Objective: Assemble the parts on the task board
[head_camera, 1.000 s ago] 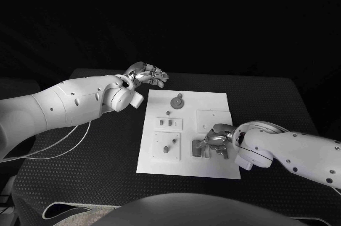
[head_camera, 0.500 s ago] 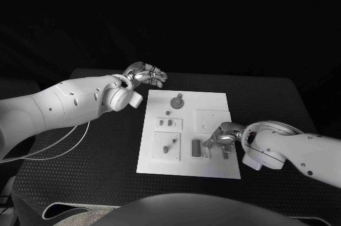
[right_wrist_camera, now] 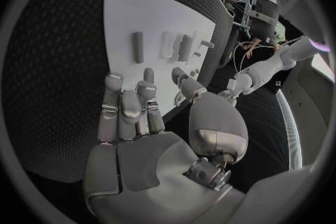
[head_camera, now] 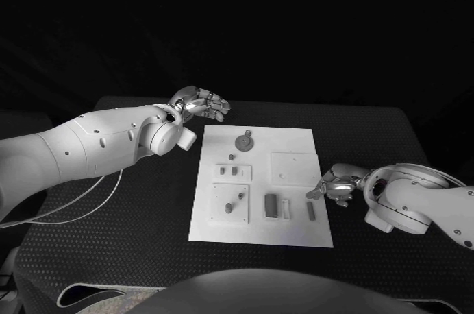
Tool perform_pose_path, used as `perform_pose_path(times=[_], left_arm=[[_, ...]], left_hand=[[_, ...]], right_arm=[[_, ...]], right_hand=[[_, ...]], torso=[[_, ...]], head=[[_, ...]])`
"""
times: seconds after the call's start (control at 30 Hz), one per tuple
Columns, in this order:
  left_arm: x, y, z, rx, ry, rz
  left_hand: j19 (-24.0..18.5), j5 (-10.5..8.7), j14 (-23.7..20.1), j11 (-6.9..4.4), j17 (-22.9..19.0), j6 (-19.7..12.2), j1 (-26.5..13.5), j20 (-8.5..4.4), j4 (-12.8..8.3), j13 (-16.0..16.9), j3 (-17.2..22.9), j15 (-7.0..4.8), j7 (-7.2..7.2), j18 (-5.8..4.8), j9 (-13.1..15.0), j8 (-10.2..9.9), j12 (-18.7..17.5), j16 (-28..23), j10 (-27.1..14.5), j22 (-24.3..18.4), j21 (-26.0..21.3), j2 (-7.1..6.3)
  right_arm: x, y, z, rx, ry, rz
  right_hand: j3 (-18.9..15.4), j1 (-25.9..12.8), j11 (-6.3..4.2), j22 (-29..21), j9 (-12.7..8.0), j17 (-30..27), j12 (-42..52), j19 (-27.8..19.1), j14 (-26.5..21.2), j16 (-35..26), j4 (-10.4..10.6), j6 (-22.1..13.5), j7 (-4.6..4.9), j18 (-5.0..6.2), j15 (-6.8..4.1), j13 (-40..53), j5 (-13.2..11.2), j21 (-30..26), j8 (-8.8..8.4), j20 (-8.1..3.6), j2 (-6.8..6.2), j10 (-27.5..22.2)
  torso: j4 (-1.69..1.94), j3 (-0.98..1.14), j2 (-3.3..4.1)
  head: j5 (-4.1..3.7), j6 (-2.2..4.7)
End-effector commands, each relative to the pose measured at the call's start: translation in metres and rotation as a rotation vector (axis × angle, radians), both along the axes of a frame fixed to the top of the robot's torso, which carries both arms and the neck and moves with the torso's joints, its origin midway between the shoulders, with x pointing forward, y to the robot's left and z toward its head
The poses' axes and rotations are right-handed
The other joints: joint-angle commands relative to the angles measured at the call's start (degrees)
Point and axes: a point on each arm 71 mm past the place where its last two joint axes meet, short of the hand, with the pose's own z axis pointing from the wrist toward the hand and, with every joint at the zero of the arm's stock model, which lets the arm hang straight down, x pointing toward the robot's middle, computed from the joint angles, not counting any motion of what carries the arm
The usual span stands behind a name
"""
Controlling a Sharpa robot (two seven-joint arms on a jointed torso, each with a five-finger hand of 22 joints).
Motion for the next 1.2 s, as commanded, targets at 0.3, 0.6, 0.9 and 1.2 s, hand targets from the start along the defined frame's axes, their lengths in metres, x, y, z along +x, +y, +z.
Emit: perform_pose_path(times=[0.3, 0.6, 0.9, 1.2], left_arm=[[0.0, -0.003, 0.002, -0.015, -0.007, -0.017], [0.0, -0.004, 0.001, -0.015, 0.003, -0.026], [0.0, -0.004, 0.001, -0.016, 0.002, -0.026], [-0.001, -0.003, 0.001, -0.014, 0.003, -0.022]], left_hand=[[-0.05, -0.01, 0.36, -0.12, 0.17, 0.22, -0.85, 0.14, 0.21, -0.07, -0.32, 0.07, -0.26, -0.17, -0.08, 0.23, 0.03, -0.32, 0.35, -0.11, 0.18, 0.09], [-0.08, -0.01, 0.37, -0.12, 0.35, 0.2, -1.14, 0.15, 0.39, -0.08, -0.42, 0.08, -0.25, -0.19, -0.12, 0.24, 0.01, -0.48, 0.34, -0.15, 0.16, 0.1], [-0.1, -0.01, 0.35, -0.12, 0.41, 0.19, -1.2, 0.15, 0.43, -0.09, -0.43, 0.09, -0.25, -0.19, -0.14, 0.24, 0.0, -0.54, 0.33, -0.16, 0.16, 0.12], [-0.11, -0.01, 0.35, -0.12, 0.46, 0.19, -1.21, 0.14, 0.44, -0.09, -0.42, 0.08, -0.26, -0.18, -0.15, 0.25, 0.0, -0.59, 0.34, -0.17, 0.16, 0.15]], right_arm=[[-0.01, -0.001, -0.024, -0.2, -0.016, 0.115], [-0.009, 0.006, -0.037, -0.218, -0.005, 0.119], [-0.01, 0.015, -0.044, -0.233, 0.01, 0.148], [-0.015, 0.021, -0.051, -0.309, 0.018, 0.231]], right_hand=[[0.17, -0.06, -0.07, 0.98, 0.32, 1.52, 1.0, 0.77, 1.44, 0.44, 0.56, 1.3, 0.23, -0.03, -0.1, 0.42, -0.22, 0.16, 0.55, -0.15, -0.12, 0.52], [0.34, -1.86, -0.16, 0.96, 0.51, 1.76, 1.21, 0.94, 1.7, 0.49, 2.95, 1.41, 0.14, -0.03, -0.19, 0.46, -0.22, 0.07, 0.54, -0.3, -0.75, 0.49], [0.75, -1.47, -0.23, 1.03, 0.61, 2.0, 1.31, 0.97, 1.85, 0.55, 3.06, 1.55, 0.06, -0.03, -0.24, 0.48, -0.21, 0.13, 0.59, -0.45, -0.08, 0.53], [0.28, 2.49, -0.28, 1.16, 0.91, 1.83, 1.53, 0.58, 1.7, 0.59, -3.34, 1.82, 0.01, -0.03, -0.23, 0.44, -0.22, 0.49, 0.58, -0.44, 4.33, 0.59]], torso=[[0.05, 0.06, 0.06], [0.21, 0.01, 0.07], [0.09, -0.08, 0.04], [0.12, -0.1, 0.04]], head=[[-0.14, 0.01], [-0.34, 0.01], [-0.32, 0.01], [-0.33, 0.01]])
